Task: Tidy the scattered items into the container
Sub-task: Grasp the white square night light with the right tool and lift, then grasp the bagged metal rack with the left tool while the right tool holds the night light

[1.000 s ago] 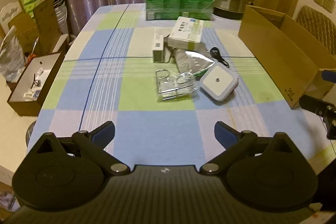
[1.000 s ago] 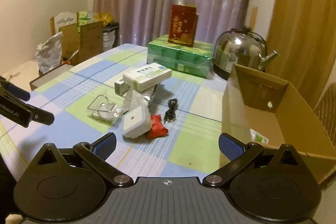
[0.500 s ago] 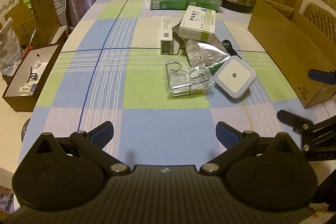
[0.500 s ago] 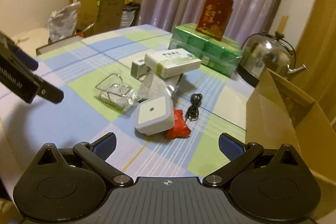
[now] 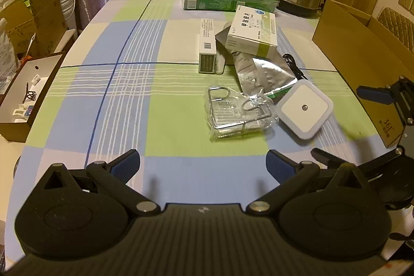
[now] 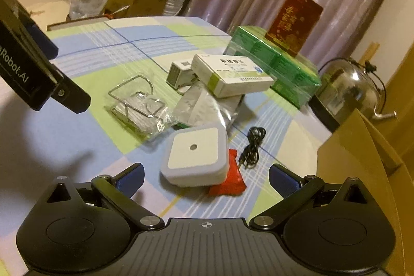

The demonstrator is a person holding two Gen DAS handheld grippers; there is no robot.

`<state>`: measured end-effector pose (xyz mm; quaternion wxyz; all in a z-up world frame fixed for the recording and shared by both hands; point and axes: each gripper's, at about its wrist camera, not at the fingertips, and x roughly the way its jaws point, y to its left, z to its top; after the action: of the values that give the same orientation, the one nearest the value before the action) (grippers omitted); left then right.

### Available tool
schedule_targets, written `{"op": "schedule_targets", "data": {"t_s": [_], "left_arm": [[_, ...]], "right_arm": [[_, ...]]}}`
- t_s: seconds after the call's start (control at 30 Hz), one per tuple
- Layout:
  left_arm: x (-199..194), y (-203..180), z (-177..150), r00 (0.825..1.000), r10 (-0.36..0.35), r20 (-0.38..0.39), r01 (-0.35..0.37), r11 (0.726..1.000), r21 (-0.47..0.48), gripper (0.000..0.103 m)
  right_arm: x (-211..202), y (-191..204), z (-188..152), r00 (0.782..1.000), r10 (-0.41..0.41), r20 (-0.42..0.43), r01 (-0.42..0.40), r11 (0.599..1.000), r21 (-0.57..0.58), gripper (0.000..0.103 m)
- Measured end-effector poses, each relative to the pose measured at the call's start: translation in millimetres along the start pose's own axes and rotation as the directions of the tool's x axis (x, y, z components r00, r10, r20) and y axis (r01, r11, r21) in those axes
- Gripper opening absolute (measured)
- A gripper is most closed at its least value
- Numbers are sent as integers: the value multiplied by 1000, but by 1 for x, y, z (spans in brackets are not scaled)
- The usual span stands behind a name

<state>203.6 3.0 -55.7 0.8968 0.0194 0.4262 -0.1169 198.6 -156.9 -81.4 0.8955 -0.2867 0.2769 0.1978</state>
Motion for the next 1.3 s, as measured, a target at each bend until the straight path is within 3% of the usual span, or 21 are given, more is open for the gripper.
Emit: {"op": "schedule_targets", "data": {"t_s": [0.23, 0.43, 0.9, 1.3], "left_arm": [[17, 2, 5, 1000, -17, -4, 16, 1000, -11, 102], [24, 2, 8, 1000, -28, -8, 28, 1000, -10, 102], [35, -1, 12, 999, -42, -12, 42, 999, -9, 102], [47, -16, 26, 996, -87, -4, 87, 996, -11, 102]], "right_arm": [[19, 14, 3, 1000, 2, -3, -3, 994, -106, 90], [31, 16, 2, 1000, -9, -14, 7, 992, -128, 79], [35, 15, 1, 1000, -16, -2, 16, 991, -136, 65], [3, -16, -13, 999, -40, 25, 37, 996, 85, 65]]}}
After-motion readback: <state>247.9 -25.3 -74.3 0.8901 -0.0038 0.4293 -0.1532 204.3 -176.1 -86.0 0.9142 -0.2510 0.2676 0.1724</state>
